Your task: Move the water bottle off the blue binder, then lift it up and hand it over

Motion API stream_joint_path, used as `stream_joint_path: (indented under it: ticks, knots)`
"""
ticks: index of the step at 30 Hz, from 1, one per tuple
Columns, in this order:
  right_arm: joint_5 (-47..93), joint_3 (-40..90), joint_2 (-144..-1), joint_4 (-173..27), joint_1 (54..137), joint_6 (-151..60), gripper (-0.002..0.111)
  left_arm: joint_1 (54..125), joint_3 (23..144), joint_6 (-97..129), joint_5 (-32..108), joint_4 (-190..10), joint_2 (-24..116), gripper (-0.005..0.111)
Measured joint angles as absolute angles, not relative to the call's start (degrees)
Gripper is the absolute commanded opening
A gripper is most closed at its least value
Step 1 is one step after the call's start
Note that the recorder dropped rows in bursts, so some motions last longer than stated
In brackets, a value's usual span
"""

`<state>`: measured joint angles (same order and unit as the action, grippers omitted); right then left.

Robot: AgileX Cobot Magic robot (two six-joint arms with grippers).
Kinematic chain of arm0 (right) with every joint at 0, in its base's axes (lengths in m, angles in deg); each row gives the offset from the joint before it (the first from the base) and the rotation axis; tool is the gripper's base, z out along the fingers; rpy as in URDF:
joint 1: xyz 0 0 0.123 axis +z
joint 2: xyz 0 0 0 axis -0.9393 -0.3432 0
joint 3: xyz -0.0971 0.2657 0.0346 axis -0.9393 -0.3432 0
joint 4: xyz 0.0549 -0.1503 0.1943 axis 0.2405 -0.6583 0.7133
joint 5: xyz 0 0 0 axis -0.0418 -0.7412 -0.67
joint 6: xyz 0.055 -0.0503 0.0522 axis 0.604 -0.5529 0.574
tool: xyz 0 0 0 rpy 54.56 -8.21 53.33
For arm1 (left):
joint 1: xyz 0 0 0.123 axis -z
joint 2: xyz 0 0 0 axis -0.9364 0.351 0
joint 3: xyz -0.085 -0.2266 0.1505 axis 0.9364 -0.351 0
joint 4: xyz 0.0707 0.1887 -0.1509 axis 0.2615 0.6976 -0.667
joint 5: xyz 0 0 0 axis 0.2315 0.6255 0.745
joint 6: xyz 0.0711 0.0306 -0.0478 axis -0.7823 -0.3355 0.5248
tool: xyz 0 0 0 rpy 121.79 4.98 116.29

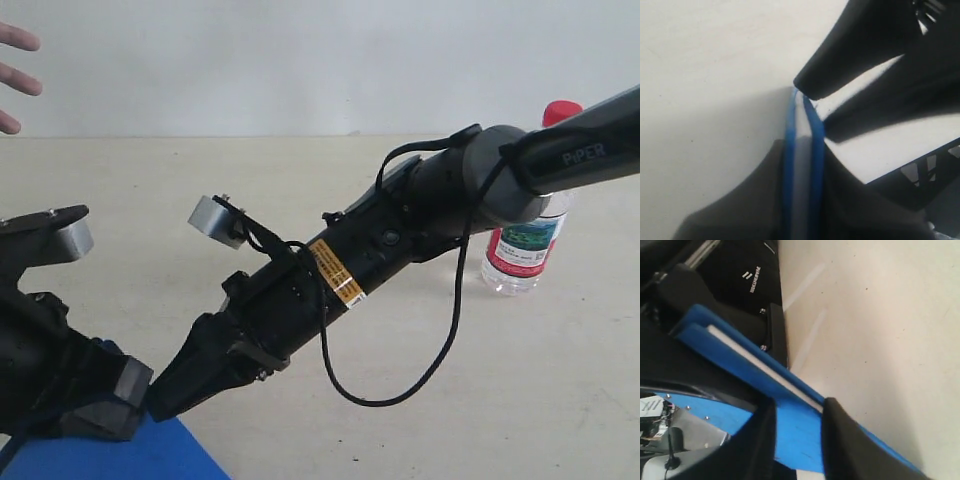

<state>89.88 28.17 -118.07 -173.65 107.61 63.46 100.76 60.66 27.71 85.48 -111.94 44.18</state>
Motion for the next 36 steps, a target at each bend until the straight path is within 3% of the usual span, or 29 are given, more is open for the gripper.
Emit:
stream_joint_path:
  ticks: [3,16,27,31,36]
  knots:
    - [89.2,28.2,-115.7,-173.8,106.7,63.1,0.0,100.8,62.3,26.8,85.6,-110.1,43.2,0.005]
    - [90.0,28.2,-90.2,-173.2,99.2,60.0,0.0,100.8,67.9,34.9,81.2,-95.5,26.1,0.005]
    - [77.9,28.2,-57.2,-173.2,77.2,54.8,0.0,100.6,67.3,49.8,79.9,-72.7,12.4,0.005]
    - [83.2,28.2,-51.2,-173.0,70.3,55.8,0.0,100.6,65.3,50.6,78.3,-66.7,11.4,0.005]
    - [91.6,27.8,-50.1,-173.0,68.1,61.6,0.0,100.6,63.1,50.8,71.3,-58.2,11.9,0.005]
